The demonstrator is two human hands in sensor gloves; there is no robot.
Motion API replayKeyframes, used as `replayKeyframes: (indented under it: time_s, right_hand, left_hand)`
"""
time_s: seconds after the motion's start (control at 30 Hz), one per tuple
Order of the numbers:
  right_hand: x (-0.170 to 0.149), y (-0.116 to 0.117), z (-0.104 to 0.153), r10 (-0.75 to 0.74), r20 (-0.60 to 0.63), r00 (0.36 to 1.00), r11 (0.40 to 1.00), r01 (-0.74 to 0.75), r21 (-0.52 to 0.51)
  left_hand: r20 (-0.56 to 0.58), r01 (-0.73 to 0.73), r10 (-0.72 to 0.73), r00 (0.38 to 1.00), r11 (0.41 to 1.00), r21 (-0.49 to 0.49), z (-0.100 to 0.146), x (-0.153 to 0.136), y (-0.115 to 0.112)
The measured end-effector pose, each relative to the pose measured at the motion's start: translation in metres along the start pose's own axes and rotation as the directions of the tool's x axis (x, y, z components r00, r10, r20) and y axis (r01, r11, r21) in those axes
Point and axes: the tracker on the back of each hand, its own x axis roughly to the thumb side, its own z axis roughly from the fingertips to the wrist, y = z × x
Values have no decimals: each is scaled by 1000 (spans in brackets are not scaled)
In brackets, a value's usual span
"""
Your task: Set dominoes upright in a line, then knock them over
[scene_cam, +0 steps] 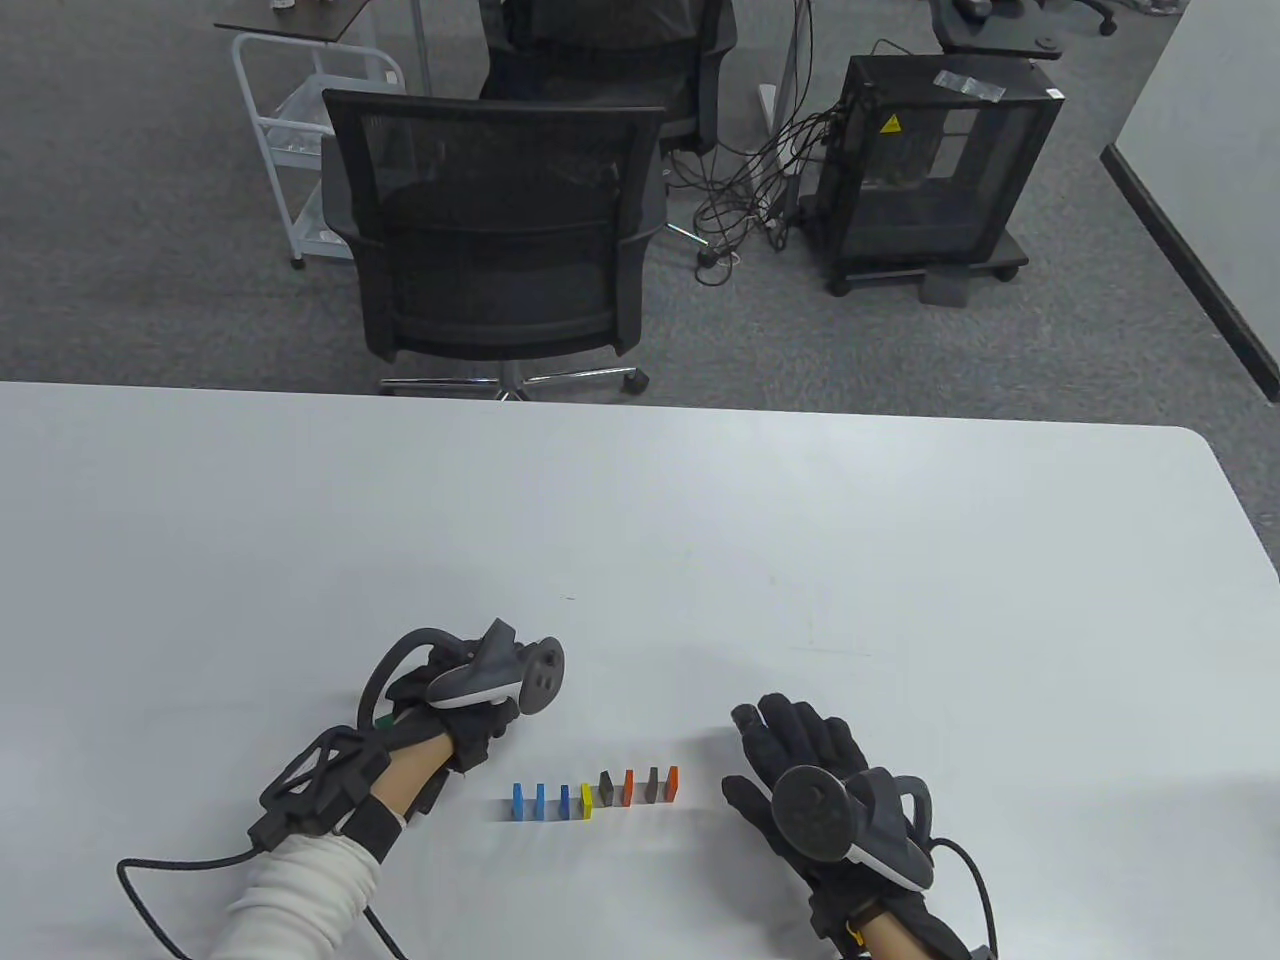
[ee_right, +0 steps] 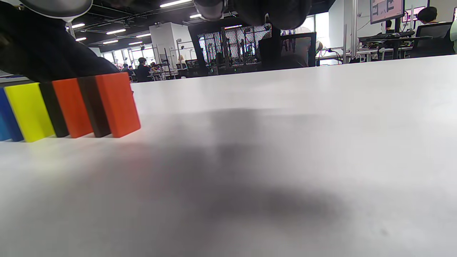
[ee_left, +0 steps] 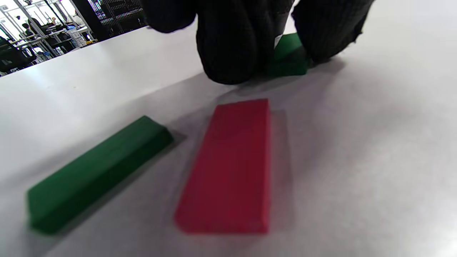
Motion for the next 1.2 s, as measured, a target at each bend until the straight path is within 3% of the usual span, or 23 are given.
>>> replayKeyframes:
  time_s: [0.23, 0.7, 0.93, 1.2]
  right_hand:
    - [0, 0, 0, 0, 0, 1000, 1000, 0, 0]
    - [0, 1, 0, 1, 0, 1000, 1000, -1, 2]
    - [0, 0, 0, 0, 0, 1000, 1000, 0, 4]
    - [-1, 0, 0, -1, -5, 1000, 1000, 1, -1]
  left_hand:
    - [15, 4, -4, 1000, 1000, -15, 3, 0, 0]
    - [19, -133, 132, 991, 990, 46, 29, -25, -3]
    - [40, -172, 168, 985, 977, 130, 41, -30, -2]
    - [129, -200, 171, 977, 943, 265, 79, -28, -4]
